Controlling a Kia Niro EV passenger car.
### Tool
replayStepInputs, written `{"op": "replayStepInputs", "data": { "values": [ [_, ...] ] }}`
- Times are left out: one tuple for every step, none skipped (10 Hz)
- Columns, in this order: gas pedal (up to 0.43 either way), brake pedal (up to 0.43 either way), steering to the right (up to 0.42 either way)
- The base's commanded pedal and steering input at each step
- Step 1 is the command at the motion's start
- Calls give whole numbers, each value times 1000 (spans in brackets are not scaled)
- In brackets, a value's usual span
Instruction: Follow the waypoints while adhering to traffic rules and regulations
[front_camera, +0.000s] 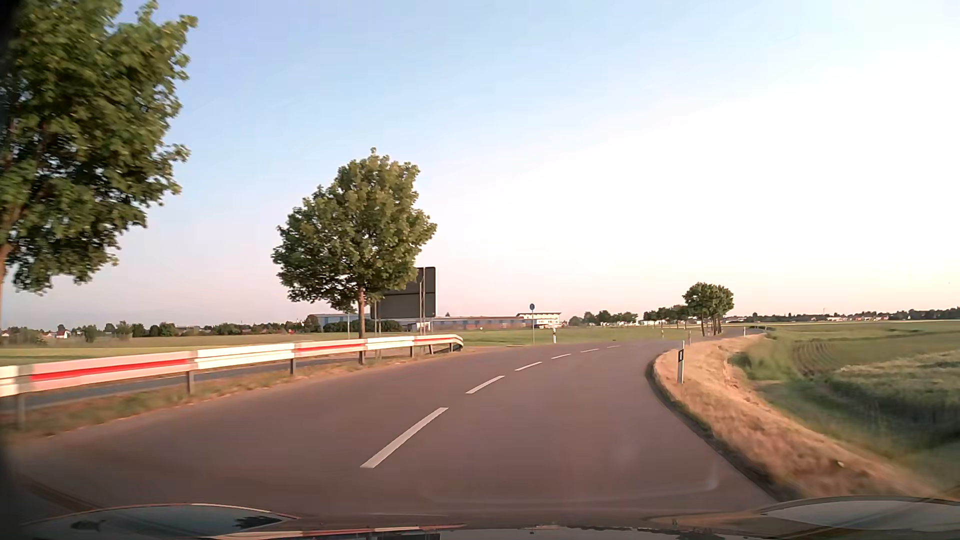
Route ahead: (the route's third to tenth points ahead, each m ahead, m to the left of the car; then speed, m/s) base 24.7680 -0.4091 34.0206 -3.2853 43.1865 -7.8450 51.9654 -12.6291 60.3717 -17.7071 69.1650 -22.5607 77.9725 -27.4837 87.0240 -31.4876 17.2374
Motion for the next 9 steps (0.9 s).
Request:
{"op": "replayStepInputs", "data": {
  "values": [
    [331,18,74],
    [331,12,73],
    [331,18,73],
    [331,18,72],
    [331,12,72],
    [331,18,70],
    [331,18,68],
    [331,18,65],
    [331,12,64]
  ]
}}
